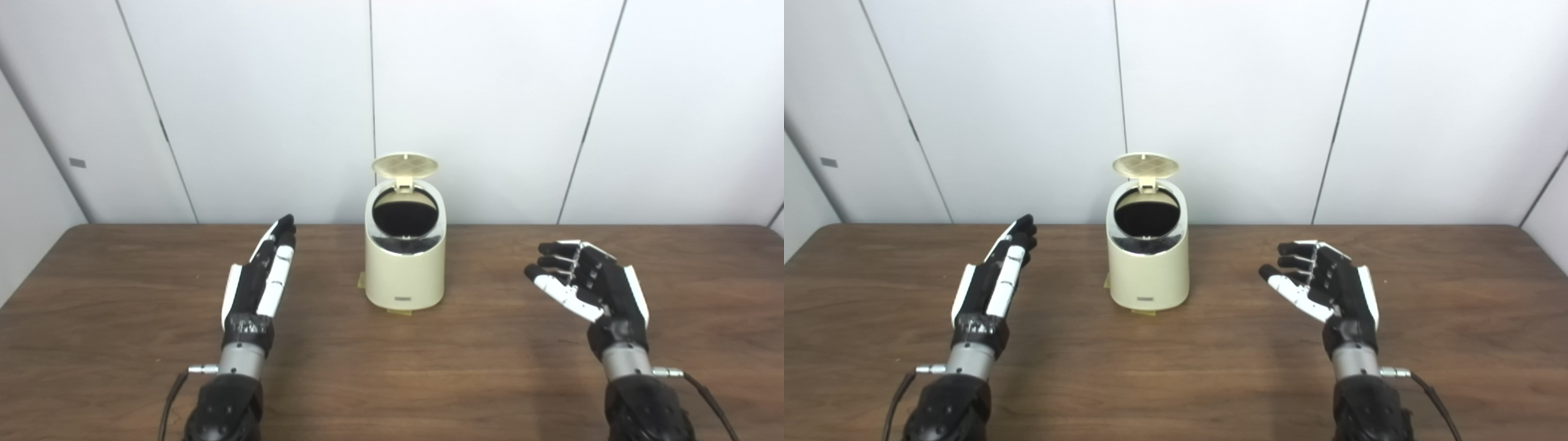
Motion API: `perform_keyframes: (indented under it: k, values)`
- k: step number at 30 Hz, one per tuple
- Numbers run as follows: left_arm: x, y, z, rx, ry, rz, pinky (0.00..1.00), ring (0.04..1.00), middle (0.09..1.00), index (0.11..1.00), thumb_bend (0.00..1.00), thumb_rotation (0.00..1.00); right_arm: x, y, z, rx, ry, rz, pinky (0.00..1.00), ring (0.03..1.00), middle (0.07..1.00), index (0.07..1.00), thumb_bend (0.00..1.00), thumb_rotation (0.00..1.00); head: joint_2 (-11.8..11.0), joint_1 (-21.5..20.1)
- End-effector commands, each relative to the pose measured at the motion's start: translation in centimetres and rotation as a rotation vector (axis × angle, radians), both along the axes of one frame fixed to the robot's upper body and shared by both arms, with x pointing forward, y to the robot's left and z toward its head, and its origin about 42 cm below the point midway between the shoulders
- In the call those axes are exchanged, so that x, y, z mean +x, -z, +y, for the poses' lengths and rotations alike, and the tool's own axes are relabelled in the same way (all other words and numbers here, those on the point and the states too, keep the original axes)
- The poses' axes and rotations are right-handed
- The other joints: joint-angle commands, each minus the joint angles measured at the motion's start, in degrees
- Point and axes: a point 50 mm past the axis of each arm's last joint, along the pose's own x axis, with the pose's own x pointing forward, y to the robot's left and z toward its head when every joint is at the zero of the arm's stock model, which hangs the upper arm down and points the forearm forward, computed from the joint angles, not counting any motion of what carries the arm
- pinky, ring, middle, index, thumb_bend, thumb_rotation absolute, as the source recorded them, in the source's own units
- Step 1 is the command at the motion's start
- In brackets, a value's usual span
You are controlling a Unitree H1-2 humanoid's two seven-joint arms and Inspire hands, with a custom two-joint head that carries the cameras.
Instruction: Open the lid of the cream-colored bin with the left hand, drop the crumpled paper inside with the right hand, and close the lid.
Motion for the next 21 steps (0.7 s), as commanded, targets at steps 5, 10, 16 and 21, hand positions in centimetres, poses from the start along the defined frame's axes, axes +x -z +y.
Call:
perform_keyframes:
  k: [5,10,16,21]
  values:
    - [3.5,-4.9,-1.3,0.032,0.135,-0.037,0.94,0.966,0.968,0.972,0.52,0.84,-2.4,-0.1,0.4,0.081,-0.039,0.003,0.92,0.913,0.931,0.906,0.60,0.86,-0.52,0.32]
    - [5.4,-6.3,-2.5,0.054,0.181,-0.039,0.94,0.966,0.971,0.956,0.57,0.81,-3.1,0.8,0.9,0.111,-0.046,-0.010,0.88,0.893,0.918,0.890,0.60,0.87,-0.65,0.97]
    - [8.0,-8.6,-4.0,0.117,0.247,-0.039,0.98,0.989,0.994,0.966,0.58,0.84,-3.2,1.6,0.9,0.112,-0.064,-0.010,0.91,0.915,0.931,0.911,0.58,0.90,-0.95,1.04]
    - [9.6,-10.5,-5.8,0.122,0.285,-0.044,1.00,0.998,0.998,0.969,0.56,0.81,-3.3,1.9,1.1,0.114,-0.070,-0.002,0.94,0.919,0.929,0.922,0.59,0.92,-1.10,1.02]
